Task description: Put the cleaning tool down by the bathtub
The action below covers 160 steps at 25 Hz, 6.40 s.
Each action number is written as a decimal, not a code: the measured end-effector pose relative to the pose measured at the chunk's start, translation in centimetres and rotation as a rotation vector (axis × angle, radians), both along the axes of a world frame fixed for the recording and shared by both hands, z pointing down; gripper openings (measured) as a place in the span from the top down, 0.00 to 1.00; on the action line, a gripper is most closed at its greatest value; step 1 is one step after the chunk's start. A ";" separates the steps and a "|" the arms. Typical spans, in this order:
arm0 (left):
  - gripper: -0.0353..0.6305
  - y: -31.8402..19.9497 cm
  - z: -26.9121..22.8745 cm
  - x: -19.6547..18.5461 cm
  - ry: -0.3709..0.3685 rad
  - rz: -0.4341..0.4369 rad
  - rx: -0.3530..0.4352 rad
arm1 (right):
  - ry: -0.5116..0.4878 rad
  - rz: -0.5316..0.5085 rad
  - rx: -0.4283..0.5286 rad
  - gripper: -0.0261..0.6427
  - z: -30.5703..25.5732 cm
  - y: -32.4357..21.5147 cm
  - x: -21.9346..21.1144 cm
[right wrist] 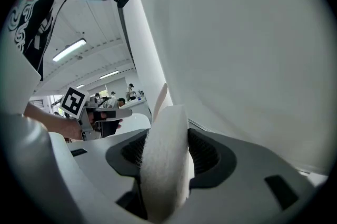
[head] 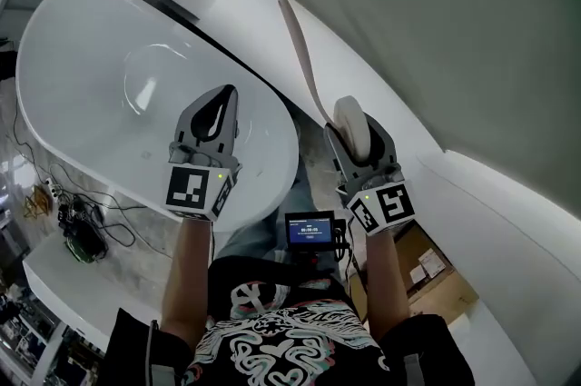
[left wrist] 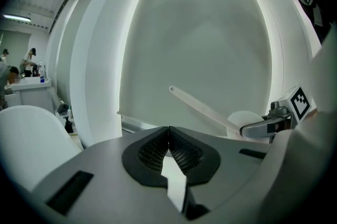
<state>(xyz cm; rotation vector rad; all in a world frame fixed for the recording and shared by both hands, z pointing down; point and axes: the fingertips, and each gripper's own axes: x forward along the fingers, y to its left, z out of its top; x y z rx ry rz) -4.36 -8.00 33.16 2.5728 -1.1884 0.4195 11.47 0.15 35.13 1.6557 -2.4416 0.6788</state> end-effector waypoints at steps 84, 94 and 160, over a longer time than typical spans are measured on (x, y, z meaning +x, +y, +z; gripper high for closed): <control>0.92 -5.7 33.0 1.6 0.012 -0.149 -0.337 | 0.411 -0.240 -0.286 0.63 40.2 -10.0 2.7; 0.92 -5.2 32.7 1.4 0.029 -0.157 -0.343 | 0.503 -0.265 -0.342 0.62 40.7 -9.1 1.3; 0.92 -1.9 9.0 -2.7 0.017 -0.069 -0.145 | 0.261 0.032 -0.092 0.92 7.4 -5.7 0.1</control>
